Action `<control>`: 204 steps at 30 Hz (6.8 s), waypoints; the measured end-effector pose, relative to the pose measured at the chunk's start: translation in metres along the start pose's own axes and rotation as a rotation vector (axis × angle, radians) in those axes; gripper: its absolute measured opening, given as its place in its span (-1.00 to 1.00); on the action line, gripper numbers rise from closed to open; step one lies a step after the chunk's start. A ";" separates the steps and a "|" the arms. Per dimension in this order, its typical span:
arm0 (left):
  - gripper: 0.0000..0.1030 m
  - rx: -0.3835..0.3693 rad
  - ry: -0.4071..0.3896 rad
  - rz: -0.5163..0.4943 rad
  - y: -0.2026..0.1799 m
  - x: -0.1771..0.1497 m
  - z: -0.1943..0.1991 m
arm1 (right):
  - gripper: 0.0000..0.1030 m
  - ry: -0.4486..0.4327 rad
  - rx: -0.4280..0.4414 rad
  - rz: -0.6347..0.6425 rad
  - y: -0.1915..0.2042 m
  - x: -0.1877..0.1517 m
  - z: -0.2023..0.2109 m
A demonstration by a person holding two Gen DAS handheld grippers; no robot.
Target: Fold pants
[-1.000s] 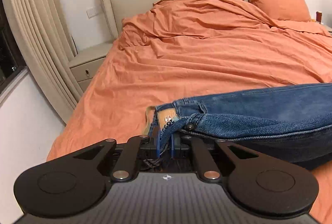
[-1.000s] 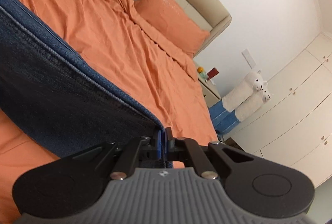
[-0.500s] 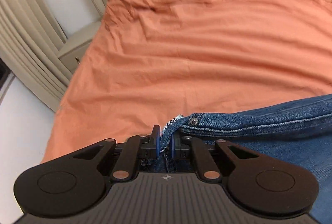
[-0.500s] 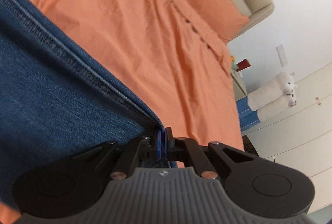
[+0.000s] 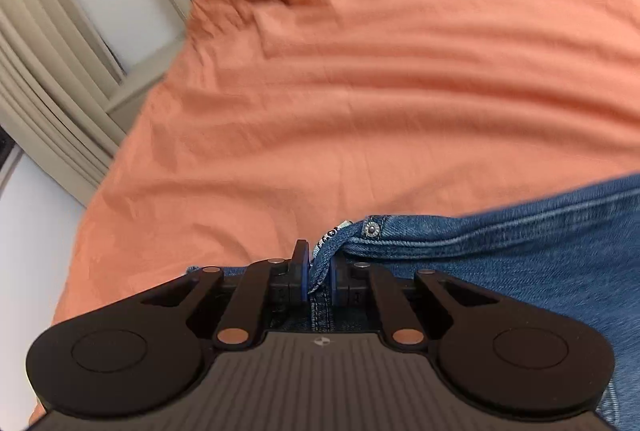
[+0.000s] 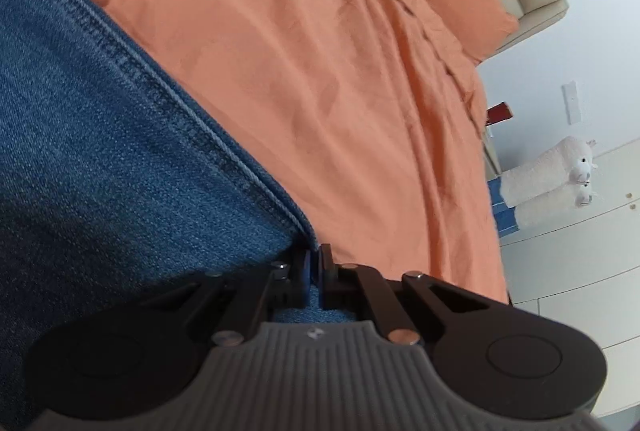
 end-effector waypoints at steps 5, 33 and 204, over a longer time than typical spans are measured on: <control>-0.78 -0.013 0.000 0.021 0.002 0.008 -0.002 | -1.00 0.017 -0.013 -0.054 -0.004 0.005 0.003; 1.00 -0.162 0.019 -0.082 0.040 0.021 0.078 | 0.19 -0.056 0.463 -0.297 0.103 0.055 0.233; -0.88 -0.612 -0.118 -0.282 -0.103 -0.089 0.141 | -0.98 -0.343 0.999 0.038 0.360 0.046 0.381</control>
Point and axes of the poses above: each gripper's, at about its wrist camera, not at the fingertips, and z roughly against the way its jaws point, y to its left, x to its top, the point moved 4 cm from there along -z, roughly the way its jaws point, and after that the axes turned 9 degrees about -z, right-handed, at the moved point
